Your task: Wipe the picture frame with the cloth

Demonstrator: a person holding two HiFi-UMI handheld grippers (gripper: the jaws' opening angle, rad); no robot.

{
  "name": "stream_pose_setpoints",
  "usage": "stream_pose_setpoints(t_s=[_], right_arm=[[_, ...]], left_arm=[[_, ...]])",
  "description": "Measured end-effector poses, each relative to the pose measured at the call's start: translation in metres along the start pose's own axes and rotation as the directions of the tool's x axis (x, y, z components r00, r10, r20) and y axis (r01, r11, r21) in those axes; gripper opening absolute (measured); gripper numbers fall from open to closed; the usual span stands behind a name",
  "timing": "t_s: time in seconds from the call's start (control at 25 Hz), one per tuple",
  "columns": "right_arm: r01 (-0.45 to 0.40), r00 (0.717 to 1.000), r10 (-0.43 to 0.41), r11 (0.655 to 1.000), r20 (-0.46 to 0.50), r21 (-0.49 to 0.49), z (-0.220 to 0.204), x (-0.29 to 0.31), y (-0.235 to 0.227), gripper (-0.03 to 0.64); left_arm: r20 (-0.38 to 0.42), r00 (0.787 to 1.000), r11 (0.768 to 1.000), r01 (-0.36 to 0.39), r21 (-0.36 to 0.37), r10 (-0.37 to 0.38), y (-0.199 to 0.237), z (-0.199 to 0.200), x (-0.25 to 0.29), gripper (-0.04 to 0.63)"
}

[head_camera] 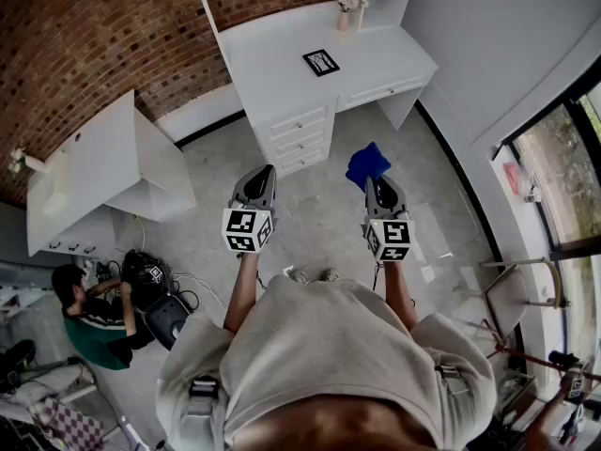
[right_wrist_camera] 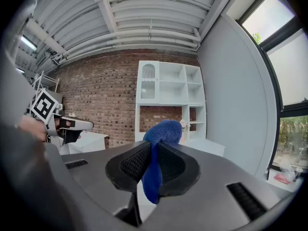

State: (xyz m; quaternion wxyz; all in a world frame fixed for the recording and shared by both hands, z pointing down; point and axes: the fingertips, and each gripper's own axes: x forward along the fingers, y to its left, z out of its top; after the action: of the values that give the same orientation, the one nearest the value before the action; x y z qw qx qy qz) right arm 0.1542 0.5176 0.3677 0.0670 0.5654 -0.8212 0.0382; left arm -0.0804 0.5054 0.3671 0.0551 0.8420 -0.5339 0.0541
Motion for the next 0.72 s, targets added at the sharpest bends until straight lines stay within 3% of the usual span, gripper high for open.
stream_pose_setpoints(t_s=[0.72], right_arm=[[-0.062,0.998,0.063,0.998,-0.016,0.023,-0.01,-0.01,-0.015,0.058]], left_arm=[[-0.021,0.999,1.0,-0.025,0.004,0.025,-0.029,-0.003,0.001,0.015]])
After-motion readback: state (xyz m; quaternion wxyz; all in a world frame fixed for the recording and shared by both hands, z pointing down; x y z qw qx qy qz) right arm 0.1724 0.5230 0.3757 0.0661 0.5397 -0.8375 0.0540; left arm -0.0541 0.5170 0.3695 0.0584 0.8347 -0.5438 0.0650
